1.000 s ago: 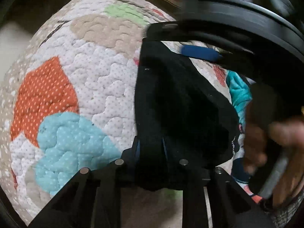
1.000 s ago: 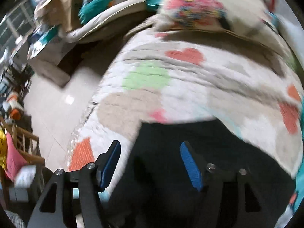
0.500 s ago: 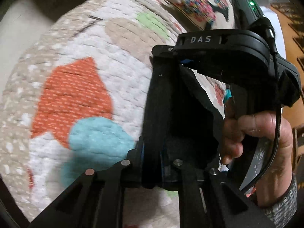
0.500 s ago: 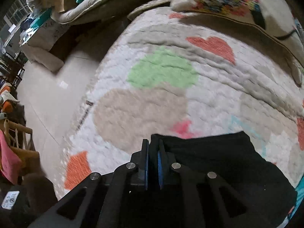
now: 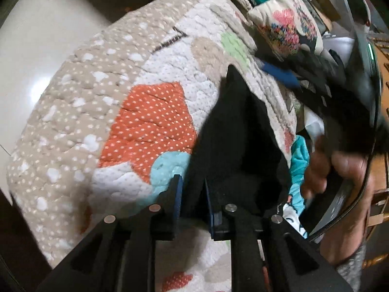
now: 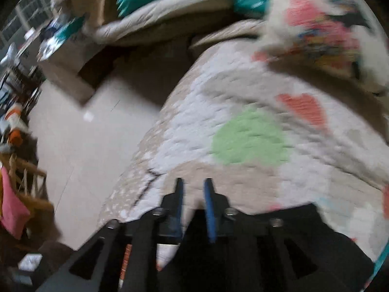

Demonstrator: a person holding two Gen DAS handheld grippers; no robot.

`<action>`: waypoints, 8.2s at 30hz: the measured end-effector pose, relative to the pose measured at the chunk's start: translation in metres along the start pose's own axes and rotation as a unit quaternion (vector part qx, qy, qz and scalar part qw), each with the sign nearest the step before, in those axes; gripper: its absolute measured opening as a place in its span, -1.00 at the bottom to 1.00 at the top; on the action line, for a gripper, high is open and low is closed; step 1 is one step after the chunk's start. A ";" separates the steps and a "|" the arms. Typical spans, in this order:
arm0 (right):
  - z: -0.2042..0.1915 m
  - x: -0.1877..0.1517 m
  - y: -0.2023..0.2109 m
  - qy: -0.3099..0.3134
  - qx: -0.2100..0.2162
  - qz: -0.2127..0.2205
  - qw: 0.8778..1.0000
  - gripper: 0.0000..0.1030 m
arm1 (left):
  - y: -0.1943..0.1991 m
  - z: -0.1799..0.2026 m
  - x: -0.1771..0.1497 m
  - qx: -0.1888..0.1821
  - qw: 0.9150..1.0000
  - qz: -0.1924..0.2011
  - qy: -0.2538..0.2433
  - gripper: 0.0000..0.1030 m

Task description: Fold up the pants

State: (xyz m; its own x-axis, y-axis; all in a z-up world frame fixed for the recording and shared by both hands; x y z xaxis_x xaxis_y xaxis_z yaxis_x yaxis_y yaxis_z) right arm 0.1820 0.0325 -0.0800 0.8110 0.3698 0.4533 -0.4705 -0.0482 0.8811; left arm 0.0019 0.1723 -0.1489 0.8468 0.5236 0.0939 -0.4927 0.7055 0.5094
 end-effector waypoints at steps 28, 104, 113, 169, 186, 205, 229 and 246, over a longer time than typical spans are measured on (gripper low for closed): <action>0.162 -0.223 0.073 -0.310 -0.013 0.013 0.950 -0.24 | -0.047 0.093 0.039 0.152 0.970 0.006 -0.192 -0.26; 0.239 -0.272 0.079 -0.485 -0.014 0.096 0.869 -0.63 | -0.307 0.304 -0.081 0.053 0.803 -0.268 -0.529 -0.73; 0.149 -0.209 0.122 -0.299 0.019 0.155 0.941 -0.68 | -0.174 0.287 0.000 -0.022 0.884 -0.169 -0.435 -0.83; 0.087 -0.212 0.111 -0.202 0.133 0.103 0.965 0.11 | 0.006 0.071 0.046 0.137 0.977 0.087 -0.137 0.30; 0.115 -0.263 0.055 -0.358 0.150 -0.038 0.921 0.13 | -0.002 0.063 0.000 0.193 0.966 0.075 -0.151 0.33; 0.119 -0.262 0.109 -0.321 0.032 0.071 0.944 0.13 | 0.043 0.131 -0.052 0.168 0.946 0.127 -0.247 0.33; 0.111 -0.253 0.113 -0.286 0.002 0.078 0.955 0.16 | 0.011 0.137 -0.067 0.213 0.920 0.093 -0.316 0.33; 0.120 -0.174 0.145 -0.218 0.003 0.085 0.972 0.29 | -0.004 0.136 -0.062 0.235 0.909 0.081 -0.335 0.33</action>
State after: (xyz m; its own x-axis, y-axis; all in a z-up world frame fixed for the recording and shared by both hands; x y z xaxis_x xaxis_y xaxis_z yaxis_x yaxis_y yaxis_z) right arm 0.0141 -0.1502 -0.0154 0.7932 -0.0732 0.6046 -0.6090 -0.0802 0.7891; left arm -0.0214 0.0719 -0.0406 0.7807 0.0825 0.6194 -0.6145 0.2813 0.7371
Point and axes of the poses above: each gripper's, at about its wrist camera, not at the fingertips, and y roughly against the way its jaws point, z to its right, x to its top, the point moved 1 cm from there along -y, roughly the way its jaws point, and after that the axes turned 13 degrees about -x, right-handed, at the moved point
